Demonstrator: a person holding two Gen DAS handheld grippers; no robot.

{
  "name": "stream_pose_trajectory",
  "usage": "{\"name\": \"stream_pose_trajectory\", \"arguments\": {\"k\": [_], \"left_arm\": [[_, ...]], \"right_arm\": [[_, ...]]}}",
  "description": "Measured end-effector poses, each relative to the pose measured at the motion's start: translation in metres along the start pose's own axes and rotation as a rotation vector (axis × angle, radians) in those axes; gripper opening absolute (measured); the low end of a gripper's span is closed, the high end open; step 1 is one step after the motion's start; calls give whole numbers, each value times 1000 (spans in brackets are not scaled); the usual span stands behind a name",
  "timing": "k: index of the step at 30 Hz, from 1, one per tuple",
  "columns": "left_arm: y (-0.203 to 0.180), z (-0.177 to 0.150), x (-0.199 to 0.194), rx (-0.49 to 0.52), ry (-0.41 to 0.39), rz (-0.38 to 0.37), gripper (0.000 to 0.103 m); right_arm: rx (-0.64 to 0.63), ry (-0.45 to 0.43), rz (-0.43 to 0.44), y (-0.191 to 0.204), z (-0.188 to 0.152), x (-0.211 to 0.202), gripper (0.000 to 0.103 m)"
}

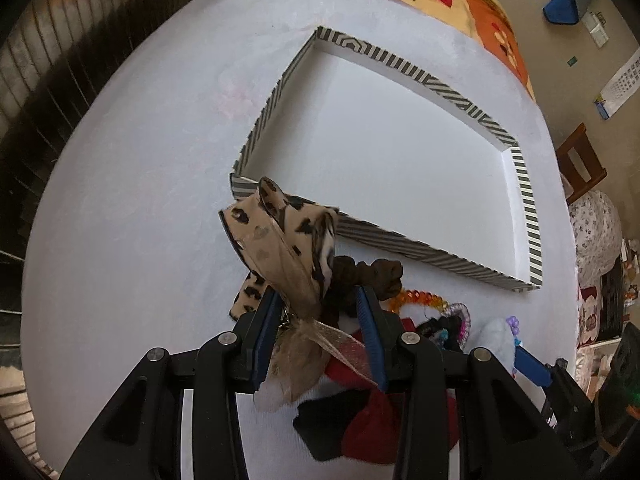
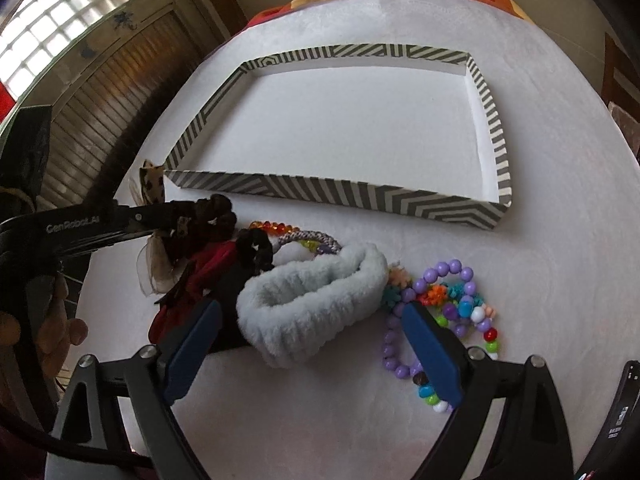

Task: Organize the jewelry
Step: 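Grasp the leopard-print bow with the left tool while the right tool grasps the white scrunchie, then carry both items into the tray and open both tools to release them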

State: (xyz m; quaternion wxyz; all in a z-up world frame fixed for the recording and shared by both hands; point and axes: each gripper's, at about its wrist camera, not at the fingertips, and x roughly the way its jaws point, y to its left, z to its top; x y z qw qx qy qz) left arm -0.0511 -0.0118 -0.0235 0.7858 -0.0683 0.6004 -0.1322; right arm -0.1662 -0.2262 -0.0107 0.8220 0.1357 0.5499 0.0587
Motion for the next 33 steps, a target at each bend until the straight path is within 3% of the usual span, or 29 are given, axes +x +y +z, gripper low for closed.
{"name": "stream_pose_trajectory", "arguments": {"k": [2,7,8,10,13,25,33], "left_arm": [[0,2,8,4,20,16,17],[2,2,24,7,55,18,17],[3,2,25,2,54,4,14],[5,3,25,-1,55,-14,4],[7,1,20,-5,51,-20,0],[0,-7,-51,11,-66,-53,0],[-16,10,-89,39,-176,-43,0]], "right_arm": [[8,2,3,-3,0,3,89],[40,28,59,-8,-4,11,61],[45,27,73,-9,-4,12,59],[47,21,113,-10,-7,10,41],[33,12,133,-12,-12,4,32],[29,-113,241,-17,-11,-59,30],[5,-188,241,-22,13,-87,31]]}}
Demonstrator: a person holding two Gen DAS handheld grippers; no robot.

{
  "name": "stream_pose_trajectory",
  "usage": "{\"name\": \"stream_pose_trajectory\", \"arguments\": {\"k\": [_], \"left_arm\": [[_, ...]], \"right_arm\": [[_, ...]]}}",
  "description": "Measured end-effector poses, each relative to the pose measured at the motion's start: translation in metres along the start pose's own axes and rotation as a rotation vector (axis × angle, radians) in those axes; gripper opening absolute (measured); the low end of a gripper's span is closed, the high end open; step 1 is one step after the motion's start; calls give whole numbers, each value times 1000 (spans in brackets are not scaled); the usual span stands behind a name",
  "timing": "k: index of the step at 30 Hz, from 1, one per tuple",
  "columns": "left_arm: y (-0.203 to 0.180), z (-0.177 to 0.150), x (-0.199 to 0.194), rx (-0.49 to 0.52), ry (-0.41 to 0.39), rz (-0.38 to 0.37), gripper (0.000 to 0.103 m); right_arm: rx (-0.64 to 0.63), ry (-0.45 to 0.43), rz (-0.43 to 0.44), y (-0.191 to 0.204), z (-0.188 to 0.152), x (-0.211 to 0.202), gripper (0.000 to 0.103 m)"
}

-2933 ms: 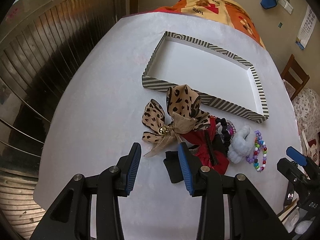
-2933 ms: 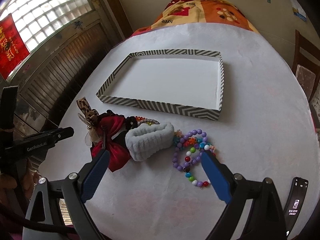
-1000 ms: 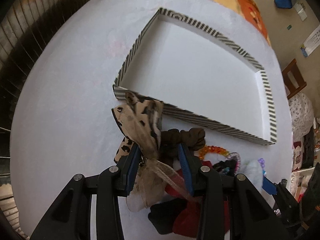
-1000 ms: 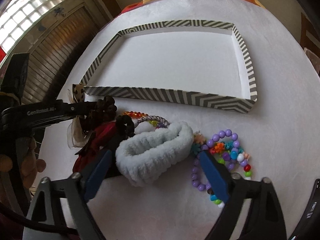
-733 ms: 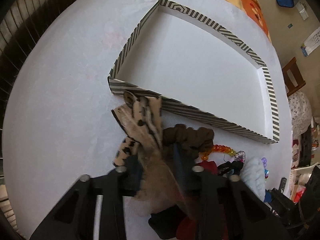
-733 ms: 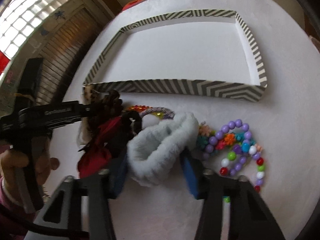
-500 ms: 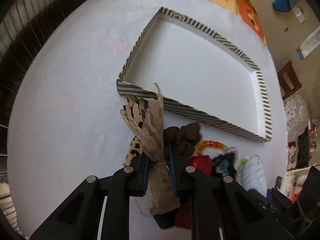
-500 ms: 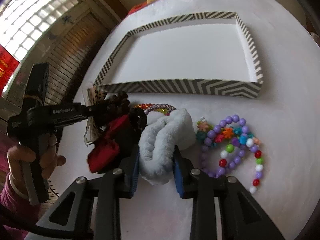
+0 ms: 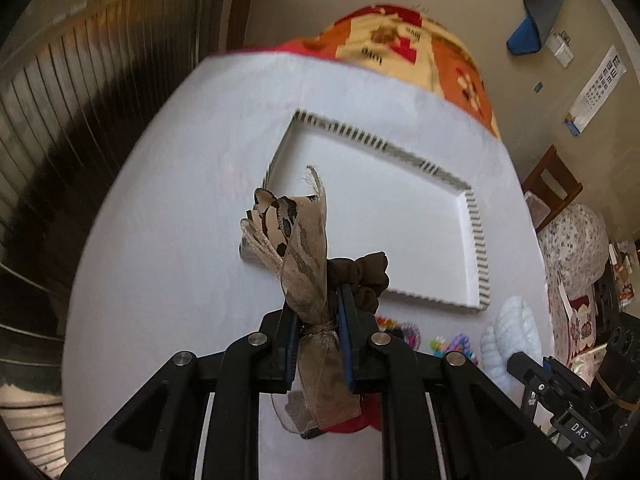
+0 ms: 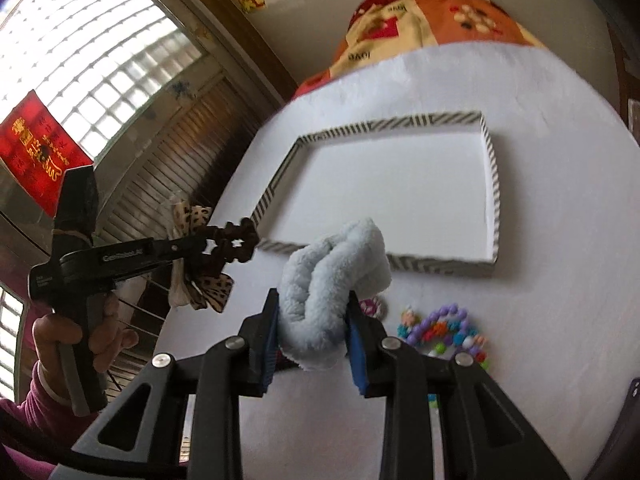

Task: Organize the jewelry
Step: 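Carry both items into the tray and open both tools to release them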

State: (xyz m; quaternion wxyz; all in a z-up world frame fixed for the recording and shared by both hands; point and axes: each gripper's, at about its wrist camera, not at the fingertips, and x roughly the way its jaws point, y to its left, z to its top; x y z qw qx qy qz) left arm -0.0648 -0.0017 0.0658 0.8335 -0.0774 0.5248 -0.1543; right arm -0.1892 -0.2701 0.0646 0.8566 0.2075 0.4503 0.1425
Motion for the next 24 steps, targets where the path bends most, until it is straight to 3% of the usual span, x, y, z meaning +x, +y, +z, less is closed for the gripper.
{"name": "stream_pose_trajectory", "arguments": {"k": [11,24], "left_arm": [[-25,39,20,61,-46,61,0],[-28,69,95,86,56,67,0]], "right_arm": [[-29,-15,-77,-16,42,6,31],[21,76,-134,-58,68,63,31]]}}
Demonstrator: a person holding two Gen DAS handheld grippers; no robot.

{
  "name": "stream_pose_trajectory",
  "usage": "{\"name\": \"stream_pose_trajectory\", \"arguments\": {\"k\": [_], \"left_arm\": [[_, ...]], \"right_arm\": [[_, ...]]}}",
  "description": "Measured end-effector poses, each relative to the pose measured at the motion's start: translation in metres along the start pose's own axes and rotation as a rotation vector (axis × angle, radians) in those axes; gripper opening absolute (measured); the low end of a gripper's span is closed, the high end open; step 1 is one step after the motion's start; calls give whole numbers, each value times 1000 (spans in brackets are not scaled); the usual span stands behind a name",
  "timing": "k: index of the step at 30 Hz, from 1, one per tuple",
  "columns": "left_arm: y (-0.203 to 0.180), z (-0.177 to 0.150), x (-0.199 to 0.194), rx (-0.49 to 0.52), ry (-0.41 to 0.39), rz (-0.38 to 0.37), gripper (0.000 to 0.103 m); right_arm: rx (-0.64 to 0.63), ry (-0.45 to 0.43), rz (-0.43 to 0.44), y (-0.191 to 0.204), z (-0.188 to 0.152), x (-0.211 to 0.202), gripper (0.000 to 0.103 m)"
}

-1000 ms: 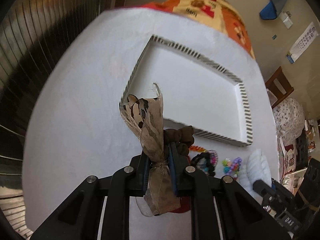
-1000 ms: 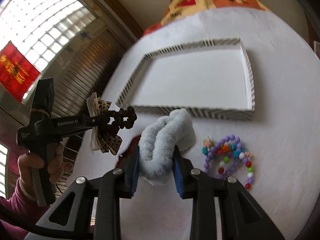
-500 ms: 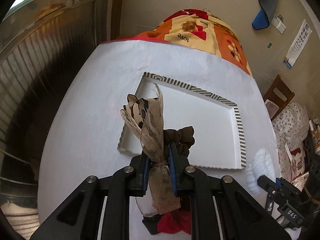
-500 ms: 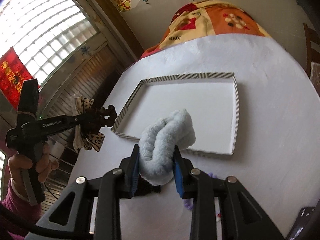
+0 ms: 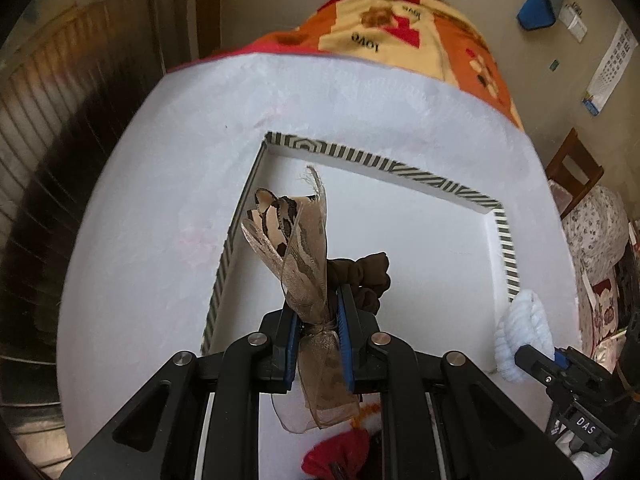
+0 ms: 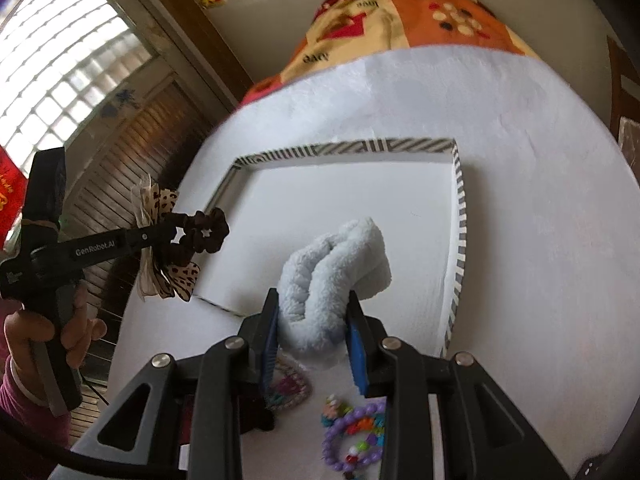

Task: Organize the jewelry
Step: 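Carry both items into the tray and open both tools to release them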

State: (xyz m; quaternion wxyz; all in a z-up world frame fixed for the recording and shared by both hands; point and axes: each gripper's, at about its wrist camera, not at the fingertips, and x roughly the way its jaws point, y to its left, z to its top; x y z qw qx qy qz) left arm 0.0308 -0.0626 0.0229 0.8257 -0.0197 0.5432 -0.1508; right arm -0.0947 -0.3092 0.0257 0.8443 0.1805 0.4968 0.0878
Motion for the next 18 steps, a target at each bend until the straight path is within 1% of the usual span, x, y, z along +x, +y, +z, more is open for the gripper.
{"name": "stream_pose_trajectory", "arguments": {"k": [6,9,12,14,18], "left_arm": [[14,0,40,-32,66,36,0],[21,0,54,-46,85,55,0],[25,-1,64,-52,104,69,0],[25,-3,67,-53,107,77,0],[19,-3,68,-43,91,93,0]], "right_arm": [[9,71,-27,-23,3,37,31],[10,90,-73,-34,3,52,31],[36,83,-64,-39,5,58,31],[18,67,-81,-36,5,59,32],[-4,72,-127,-36,5,66,35]]}}
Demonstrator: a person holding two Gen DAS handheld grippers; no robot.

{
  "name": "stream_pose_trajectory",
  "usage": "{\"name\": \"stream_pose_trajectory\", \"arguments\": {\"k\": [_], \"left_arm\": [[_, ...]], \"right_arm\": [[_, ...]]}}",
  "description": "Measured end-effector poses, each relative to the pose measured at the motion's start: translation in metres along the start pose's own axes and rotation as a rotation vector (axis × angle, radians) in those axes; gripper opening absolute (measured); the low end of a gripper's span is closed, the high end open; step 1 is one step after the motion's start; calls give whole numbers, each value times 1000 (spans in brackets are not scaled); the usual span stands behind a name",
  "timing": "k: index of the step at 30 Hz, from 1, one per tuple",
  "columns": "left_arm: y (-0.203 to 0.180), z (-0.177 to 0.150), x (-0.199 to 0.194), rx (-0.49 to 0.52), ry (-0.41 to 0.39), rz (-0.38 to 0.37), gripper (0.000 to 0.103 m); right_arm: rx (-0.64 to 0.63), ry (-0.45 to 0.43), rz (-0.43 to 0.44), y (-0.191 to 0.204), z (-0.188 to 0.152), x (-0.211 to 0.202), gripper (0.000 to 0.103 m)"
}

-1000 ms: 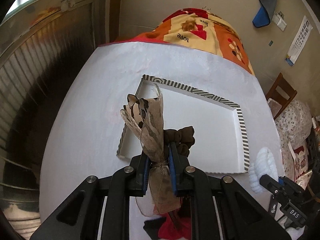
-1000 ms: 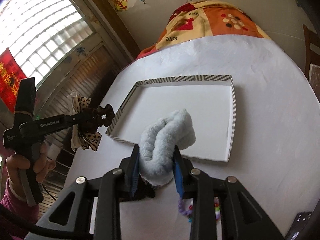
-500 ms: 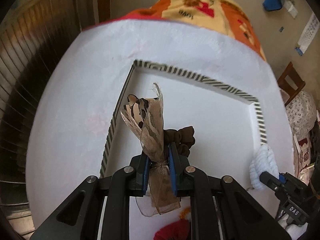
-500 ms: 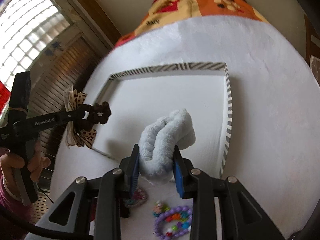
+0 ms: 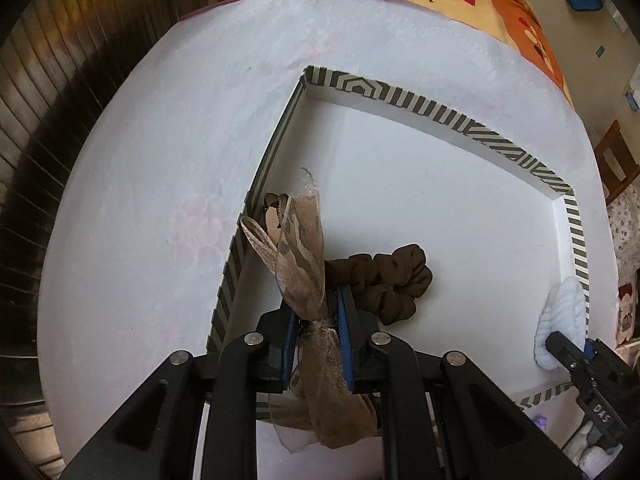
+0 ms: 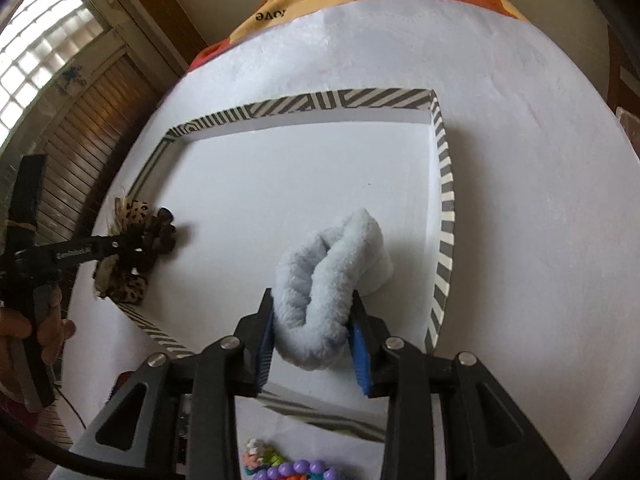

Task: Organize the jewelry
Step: 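Carry both items into the tray and open both tools to release them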

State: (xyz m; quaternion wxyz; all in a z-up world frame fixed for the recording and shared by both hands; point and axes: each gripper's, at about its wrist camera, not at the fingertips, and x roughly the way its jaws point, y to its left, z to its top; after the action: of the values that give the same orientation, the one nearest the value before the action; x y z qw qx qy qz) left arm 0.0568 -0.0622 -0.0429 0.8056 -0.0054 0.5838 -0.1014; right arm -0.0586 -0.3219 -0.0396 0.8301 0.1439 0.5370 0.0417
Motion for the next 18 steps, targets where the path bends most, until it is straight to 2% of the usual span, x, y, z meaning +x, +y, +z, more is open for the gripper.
{"name": "stream_pose_trajectory", "arguments": {"k": [1,3,7,9,13,18], "left_arm": [[-1,-1,-1,0,-4,-1,1],[-1,-3,-5,-1,-14,-12,13],[3,-8,-25,-10,-62,-10,22],[5,-10,-37,-17,-96,-1,27],[9,-15,-55,-38,-121,-6,28],[7,-33,-79,-41,-151,-16,27]], "right_arm": [[-9,-12,-9,1,0,-1,35],[-3,-8,-12,0,0,-3,39],[44,-40,20,-5,-3,-18,58],[72,-64,44,-7,-7,-30,60],[90,-111,52,-7,-13,-53,66],[107,-147,76,-1,-23,-79,67]]}}
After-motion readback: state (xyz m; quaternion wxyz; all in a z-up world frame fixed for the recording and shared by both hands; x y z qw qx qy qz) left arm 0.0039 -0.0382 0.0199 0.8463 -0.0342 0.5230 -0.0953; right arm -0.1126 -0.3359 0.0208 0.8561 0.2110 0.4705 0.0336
